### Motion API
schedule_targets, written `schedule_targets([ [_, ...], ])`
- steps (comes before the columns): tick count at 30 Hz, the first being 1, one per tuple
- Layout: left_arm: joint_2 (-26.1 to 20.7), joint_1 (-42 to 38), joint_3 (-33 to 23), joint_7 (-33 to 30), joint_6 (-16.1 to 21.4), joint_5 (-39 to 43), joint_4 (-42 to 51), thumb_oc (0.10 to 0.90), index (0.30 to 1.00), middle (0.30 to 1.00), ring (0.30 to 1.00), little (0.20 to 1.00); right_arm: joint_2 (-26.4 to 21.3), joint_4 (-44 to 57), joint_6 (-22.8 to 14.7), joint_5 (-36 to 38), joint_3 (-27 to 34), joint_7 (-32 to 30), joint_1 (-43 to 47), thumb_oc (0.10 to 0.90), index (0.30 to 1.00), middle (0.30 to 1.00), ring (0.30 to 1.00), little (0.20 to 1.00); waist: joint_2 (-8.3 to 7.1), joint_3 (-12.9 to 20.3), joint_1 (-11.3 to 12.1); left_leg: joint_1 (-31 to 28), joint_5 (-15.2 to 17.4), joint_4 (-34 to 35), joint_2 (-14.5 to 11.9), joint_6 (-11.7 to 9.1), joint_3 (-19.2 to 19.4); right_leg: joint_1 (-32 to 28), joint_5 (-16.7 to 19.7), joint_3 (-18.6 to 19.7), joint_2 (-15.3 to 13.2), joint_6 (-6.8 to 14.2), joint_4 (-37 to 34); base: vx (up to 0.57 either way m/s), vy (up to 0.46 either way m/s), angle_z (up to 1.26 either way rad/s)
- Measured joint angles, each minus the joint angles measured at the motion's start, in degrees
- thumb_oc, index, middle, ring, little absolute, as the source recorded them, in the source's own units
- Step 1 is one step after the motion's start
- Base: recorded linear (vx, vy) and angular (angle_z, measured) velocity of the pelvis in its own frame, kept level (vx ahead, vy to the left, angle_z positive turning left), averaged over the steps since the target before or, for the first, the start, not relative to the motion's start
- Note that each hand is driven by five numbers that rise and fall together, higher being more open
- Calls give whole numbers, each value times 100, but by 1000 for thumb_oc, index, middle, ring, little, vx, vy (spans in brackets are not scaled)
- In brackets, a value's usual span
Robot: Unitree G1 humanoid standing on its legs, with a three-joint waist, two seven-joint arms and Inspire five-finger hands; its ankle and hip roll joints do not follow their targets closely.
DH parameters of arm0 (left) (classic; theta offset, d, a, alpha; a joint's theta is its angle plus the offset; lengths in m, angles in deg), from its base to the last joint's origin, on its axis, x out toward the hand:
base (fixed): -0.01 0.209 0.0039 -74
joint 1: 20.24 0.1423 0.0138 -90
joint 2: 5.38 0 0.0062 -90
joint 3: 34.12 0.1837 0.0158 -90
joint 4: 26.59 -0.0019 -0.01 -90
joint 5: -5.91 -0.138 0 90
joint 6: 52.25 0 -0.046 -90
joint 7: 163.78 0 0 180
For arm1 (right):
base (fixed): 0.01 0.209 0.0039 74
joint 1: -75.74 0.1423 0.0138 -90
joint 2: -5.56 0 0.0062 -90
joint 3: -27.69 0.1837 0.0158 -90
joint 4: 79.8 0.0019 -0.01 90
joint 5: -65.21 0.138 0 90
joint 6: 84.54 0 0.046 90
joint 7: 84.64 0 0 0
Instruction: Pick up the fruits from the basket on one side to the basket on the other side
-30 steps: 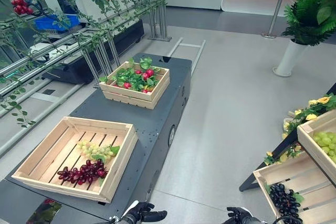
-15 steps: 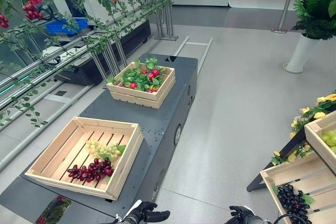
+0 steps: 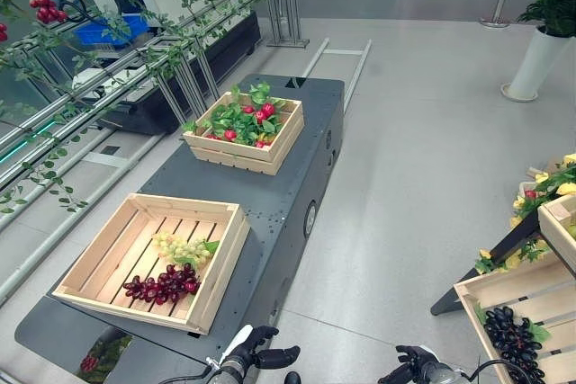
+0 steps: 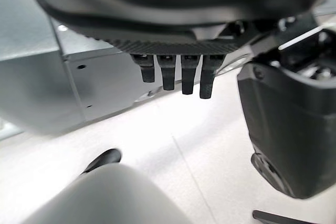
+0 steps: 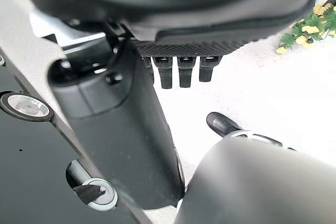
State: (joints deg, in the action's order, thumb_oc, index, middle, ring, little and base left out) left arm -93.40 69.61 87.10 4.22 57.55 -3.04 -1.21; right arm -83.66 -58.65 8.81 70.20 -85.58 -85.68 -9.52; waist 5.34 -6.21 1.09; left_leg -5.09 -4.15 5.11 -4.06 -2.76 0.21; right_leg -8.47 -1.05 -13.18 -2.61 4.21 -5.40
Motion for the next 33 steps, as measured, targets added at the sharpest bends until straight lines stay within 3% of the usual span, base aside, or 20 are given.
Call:
schedule_targets([
  [2,-8,19,114,-381,387,-29,121,800,900,900,900,900,-8,-2,0,4,-1,0,15,800,900,900,900,900,26,-3,33,45,-2,0,-11,-8,-10,29,-8,-15,7,-1,1,15,-28,6],
  [5,-26,76,84,-895,574,37,752,800,900,900,900,900,-6,12,0,15,-2,9,19,800,900,900,900,900,29,-7,142,123,-30,-1,-14,-14,-26,81,-1,-26,14,-6,2,-3,-4,3],
  [9,-32,-25,-498,-1510,808,84,2009,800,900,900,900,900,-18,14,0,18,12,147,34,800,900,900,900,900,3,-66,356,272,-94,-78,5,-51,-183,76,-12,-228,21,-19,1,2,45,24],
  [12,-47,-214,-981,-1691,898,88,2415,800,900,900,900,900,-30,14,0,67,50,162,16,800,900,900,900,900,52,-147,378,379,-299,-36,62,-11,-107,-60,-72,-685,-19,-23,2,19,158,78],
  [15,-230,-343,-1067,-1736,899,208,2716,800,900,900,900,900,-76,16,-2,274,175,154,-19,800,900,900,900,900,87,-281,359,532,-302,35,-4,62,651,-219,-161,-1308,-71,-36,4,38,237,104],
  [16,-349,-356,-1059,-1708,897,265,2804,800,900,900,900,900,-81,5,-2,382,265,98,-52,800,900,900,900,900,-25,-325,302,511,-242,10,85,89,1080,-271,-210,-1592,-296,20,3,80,239,80],
  [17,-382,-356,-1062,-1713,897,303,2841,800,900,900,900,900,-105,6,-2,455,272,86,-65,800,900,900,900,900,-85,-345,303,462,-246,35,176,94,1139,-323,-217,-1622,-401,60,26,82,218,75],
  [18,-409,-329,-1097,-1755,855,338,2908,800,900,900,900,900,-149,-13,-2,456,312,84,-76,800,900,900,900,900,-46,-339,328,296,-242,25,206,95,1097,-342,-180,-1587,-435,201,60,128,245,33],
  [19,-417,-281,-1137,-1752,767,483,2979,800,900,900,900,900,-156,-13,-3,453,402,82,-83,800,900,900,900,900,35,-307,318,169,-97,21,138,256,1061,-367,-199,-1591,-360,256,61,121,179,25],
  [21,-462,-336,-1179,-1743,483,710,2985,800,900,900,900,900,-13,0,-15,443,497,68,-82,800,900,900,900,900,-107,-352,308,134,-120,1,248,308,1056,-433,-199,-1516,-442,284,90,133,148,26],
  [24,-603,-378,-1224,-1766,99,867,2985,800,900,900,900,900,303,4,-29,437,457,69,-60,800,900,900,900,900,-538,-363,356,139,-103,-2,373,390,927,-497,-211,-1518,-551,264,71,123,137,26],
  [26,-661,-381,-1224,-1860,8,860,3066,800,900,900,900,900,403,0,-51,438,452,69,-27,800,900,900,900,900,-653,-367,469,100,-58,-1,428,446,897,-549,-236,-1521,-588,227,73,104,129,15],
  [30,-808,-387,-1289,-2166,7,734,3717,800,900,900,900,900,482,6,-114,438,439,69,62,800,900,900,900,900,-679,-371,639,42,-30,0,492,490,812,-579,-248,-1523,-668,211,208,104,162,12],
  [33,-951,-501,-1423,-2310,-22,500,4123,800,900,900,900,900,465,-32,-120,448,440,68,157,800,900,900,900,900,-662,-385,634,-62,48,38,527,542,802,-502,-382,-1529,-796,256,688,99,189,4],
])
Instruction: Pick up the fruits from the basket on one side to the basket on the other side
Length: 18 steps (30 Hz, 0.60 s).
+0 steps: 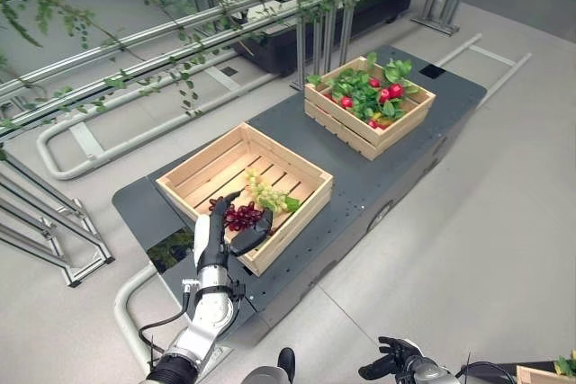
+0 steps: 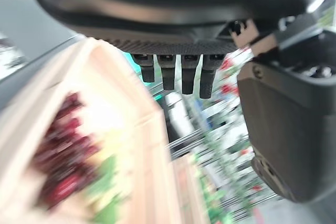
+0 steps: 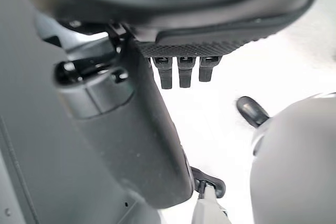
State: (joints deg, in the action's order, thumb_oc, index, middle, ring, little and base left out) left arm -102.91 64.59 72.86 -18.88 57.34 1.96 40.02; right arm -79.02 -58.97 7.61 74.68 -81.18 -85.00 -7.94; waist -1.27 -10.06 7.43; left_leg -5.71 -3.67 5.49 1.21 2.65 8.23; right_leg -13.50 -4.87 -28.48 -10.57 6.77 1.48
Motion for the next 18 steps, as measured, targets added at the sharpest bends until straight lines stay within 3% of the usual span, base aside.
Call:
schedule_targets([
  [1,-70,-201,6,-71,-78,-88,-2,800,900,900,900,900,-18,-89,-16,13,1,-1,-13,800,900,900,900,900,26,-25,-16,-19,38,-83,33,59,39,178,-80,6,-129,188,603,156,259,29],
  [2,-177,-793,270,-69,-295,-115,-186,800,900,900,900,900,-204,-7,-104,68,-2,-13,-1,800,900,900,900,900,134,-183,-130,223,442,-721,136,376,318,803,-343,53,-601,399,2233,154,135,51],
  [3,-357,-1071,293,-71,-373,-268,-214,800,900,900,900,900,-270,68,-128,262,55,-13,-31,800,900,900,900,900,114,-262,-308,111,452,-648,169,411,211,1415,-90,430,-880,343,3408,112,-17,53],
  [5,-800,-1412,289,-98,-393,-323,-329,800,900,900,900,900,-260,247,-265,472,47,-14,-46,800,900,900,900,900,9,-329,-374,15,326,-471,193,454,170,1992,-90,1060,-784,369,3854,90,-98,10],
  [7,-1088,-1680,240,-100,-436,-257,-603,800,900,900,900,900,-188,345,-388,468,39,-9,-100,800,900,900,900,900,-82,-358,-474,-8,285,-420,191,417,133,2215,-96,1266,-532,347,3297,111,-201,9],
  [8,-1197,-1731,215,-84,-465,-143,-768,800,900,900,900,900,-177,403,-440,467,37,-7,-108,800,900,900,900,900,-59,-364,-528,-6,293,-369,182,427,115,2173,-81,1398,-297,309,2414,187,-259,13],
  [9,-1232,-1761,200,-52,-463,-30,-846,800,900,900,900,900,-180,408,-483,470,49,2,-148,800,900,900,900,900,-56,-367,-551,-4,279,-348,210,408,83,2190,-68,1449,-230,321,1981,215,-251,19],
  [11,-1276,-1832,165,136,-495,410,-1105,800,900,900,900,900,-161,389,-539,728,184,146,-86,800,900,900,900,900,-1,-396,-707,19,202,-269,264,438,-231,2038,28,2087,164,271,556,211,-225,63],
  [13,-1240,-1781,201,261,-514,460,-1097,800,900,900,900,900,-159,415,-545,856,244,170,-72,800,900,900,900,900,-1,-397,-818,9,188,-232,309,431,-496,1955,134,2126,223,105,505,96,-209,90],
  [15,-1296,-1710,301,293,-526,206,-881,800,900,900,900,900,-168,580,-611,924,148,174,-196,800,900,900,900,900,-108,-394,-634,98,224,-253,375,380,-471,1884,419,1869,213,-198,426,-48,-114,58],
  [16,-1317,-1710,301,287,-526,171,-851,800,900,900,900,900,-201,652,-629,946,55,172,-209,800,900,900,900,900,-115,-412,-601,169,248,-292,382,346,-469,1885,664,1872,215,-71,354,-133,-53,40],
  [18,-1478,-1719,314,280,-535,152,-849,800,900,900,900,900,-281,696,-756,1038,-37,169,82,800,900,900,900,900,-7,-501,-574,456,315,-439,231,238,-390,1958,748,1836,378,-155,139,-153,-23,12],
])
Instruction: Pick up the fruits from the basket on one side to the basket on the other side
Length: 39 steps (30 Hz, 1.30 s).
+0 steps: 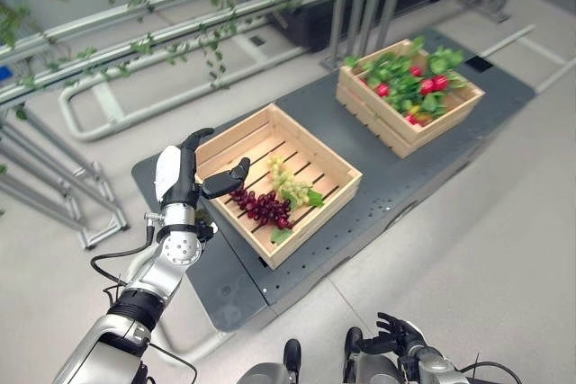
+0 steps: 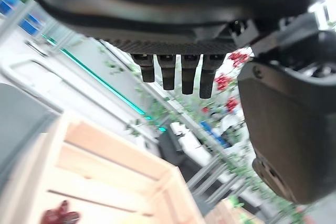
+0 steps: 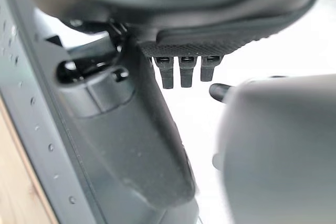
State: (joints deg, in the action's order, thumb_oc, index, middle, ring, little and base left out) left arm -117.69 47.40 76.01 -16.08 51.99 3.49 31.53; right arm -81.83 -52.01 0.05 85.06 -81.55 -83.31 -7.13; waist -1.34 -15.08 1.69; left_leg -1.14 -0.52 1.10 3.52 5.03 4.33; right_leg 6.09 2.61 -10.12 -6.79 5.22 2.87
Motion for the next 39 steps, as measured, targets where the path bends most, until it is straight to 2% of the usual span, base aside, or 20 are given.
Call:
schedule_targets([
  [3,-299,-432,291,-8,-21,-26,-132,800,900,900,900,900,-263,326,-124,359,-8,-9,413,800,900,900,900,900,84,-264,-10,242,55,-95,-100,-86,75,174,46,3,96,-92,-63,-68,33,-11],
  [4,-356,-743,400,-8,-95,-69,-184,800,900,900,900,900,-416,396,-182,442,8,-23,635,800,900,900,900,900,117,-451,-31,283,35,-98,-121,-114,85,221,68,5,124,-123,-61,-64,74,-3],
  [8,-745,-1496,916,-16,-263,-483,-313,800,900,900,900,900,-694,616,-356,545,8,-32,960,800,900,900,900,900,117,-688,-144,502,36,-174,-152,-143,111,476,59,15,151,-166,65,-118,93,-6],
  [10,-1007,-2167,1255,-103,-356,-720,-577,800,900,900,900,900,-785,619,-372,563,-15,-33,1222,800,900,900,900,900,113,-1009,-202,789,146,-541,-164,-167,175,780,-33,0,112,-250,468,-120,63,-2],
  [12,-1120,-2611,1336,-227,-432,-1081,-888,800,900,900,900,900,-793,601,-371,587,-24,-33,1398,800,900,900,900,900,81,-1256,-250,1069,262,-903,-170,-187,236,1045,-143,-1,64,-296,790,-91,49,-2],
  [15,-1454,-3186,2022,-381,-461,-1977,-1132,800,900,900,900,900,-830,457,-358,587,-140,-33,1534,800,900,900,900,900,64,-1394,-274,1648,620,-1767,-223,-207,242,1552,-447,4,-1,-361,1526,-61,87,5],
  [20,-1655,-3645,2822,-452,-326,-2895,-1328,800,900,900,900,900,-941,248,-355,581,-203,-24,1659,800,900,900,900,900,83,-1416,-314,2363,1006,-2820,-269,-218,253,2194,-813,46,-104,-423,2456,-60,90,2],
  [27,-1757,-3860,3134,-161,-341,-3348,-1294,800,900,900,900,900,-1251,206,-346,582,-199,5,1846,800,900,900,900,900,100,-1491,-332,3455,1262,-3909,-394,-213,271,3177,-953,99,-120,-522,3263,-53,65,-1],
  [34,-1852,-4007,3185,392,-409,-3340,-1284,800,900,900,900,900,-1397,220,-314,583,-201,18,1916,800,900,900,900,900,80,-1529,-328,4226,1274,-4376,-498,-212,287,3862,-910,67,-112,-577,3567,-20,21,2],
  [39,-1974,-4355,3432,963,-642,-3405,-1162,800,900,900,900,900,-1402,239,-287,582,-203,27,2045,800,900,900,900,900,50,-1545,-320,4440,1275,-4465,-547,-189,299,4046,-901,40,-101,-574,3609,6,37,0],
])
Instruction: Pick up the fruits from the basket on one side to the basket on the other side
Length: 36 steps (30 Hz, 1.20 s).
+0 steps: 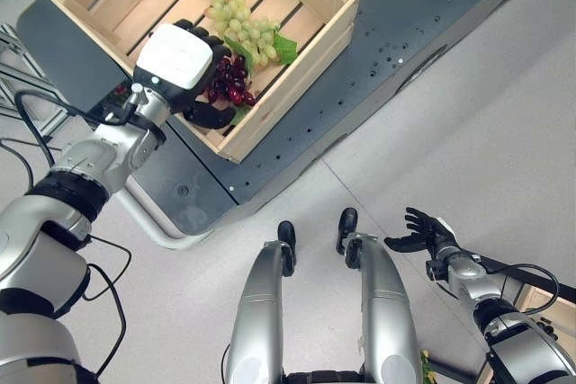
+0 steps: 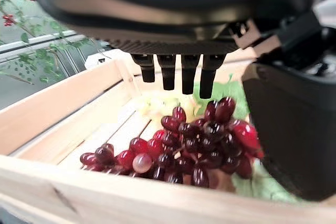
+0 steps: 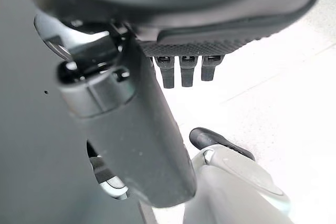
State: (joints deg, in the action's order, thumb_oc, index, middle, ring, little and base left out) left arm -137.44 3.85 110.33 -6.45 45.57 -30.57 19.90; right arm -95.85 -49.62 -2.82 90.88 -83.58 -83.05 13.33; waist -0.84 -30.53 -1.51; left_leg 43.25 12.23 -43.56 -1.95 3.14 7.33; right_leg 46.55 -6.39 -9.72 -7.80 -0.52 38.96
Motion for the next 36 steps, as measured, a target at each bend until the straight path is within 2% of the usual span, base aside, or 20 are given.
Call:
schedule_targets([
  [2,-2,-4,103,168,-89,-2,42,800,900,900,900,900,-2,7,0,1,0,0,41,800,900,900,900,900,-4,-2,11,11,20,-16,-10,-22,-1,5,1,-9,6,-1,8,14,41,-1],
  [9,-6,-250,151,111,-334,-355,112,800,900,900,900,900,-30,96,-1,4,-3,12,121,800,900,900,900,900,-61,-4,26,232,65,-125,-37,-7,-28,170,21,-41,24,-22,47,9,15,0],
  [12,-1,-297,155,109,-497,-562,80,800,900,900,900,900,-29,153,-1,16,-77,25,117,800,900,900,900,900,-147,-4,8,293,103,-198,-83,-9,-56,178,29,-46,85,-13,16,9,3,-2],
  [17,11,-565,327,103,-696,-794,-238,800,900,900,900,900,32,265,-9,191,-221,18,101,800,900,900,900,900,-414,4,-15,420,154,-320,-167,-21,-79,249,33,-58,167,3,-20,14,4,-4],
  [21,15,-718,346,123,-830,-865,-444,800,900,900,900,900,41,346,-8,197,-223,13,98,800,900,900,900,900,-478,6,-68,620,169,-373,-203,-13,-121,371,95,-130,191,-12,-96,3,1,-1],
  [28,62,-998,370,414,-787,-886,-507,800,900,900,900,900,96,327,-10,230,-394,8,177,800,900,900,900,900,-506,11,-39,679,176,-308,-201,4,-135,374,149,-159,204,28,-257,-2,4,0],
  [36,111,-1296,372,867,-479,-763,-581,800,900,900,900,900,103,334,-21,416,-437,6,304,800,900,900,900,900,-509,13,-14,760,176,-291,-203,7,-171,394,168,-211,202,49,-326,-17,0,3],
])
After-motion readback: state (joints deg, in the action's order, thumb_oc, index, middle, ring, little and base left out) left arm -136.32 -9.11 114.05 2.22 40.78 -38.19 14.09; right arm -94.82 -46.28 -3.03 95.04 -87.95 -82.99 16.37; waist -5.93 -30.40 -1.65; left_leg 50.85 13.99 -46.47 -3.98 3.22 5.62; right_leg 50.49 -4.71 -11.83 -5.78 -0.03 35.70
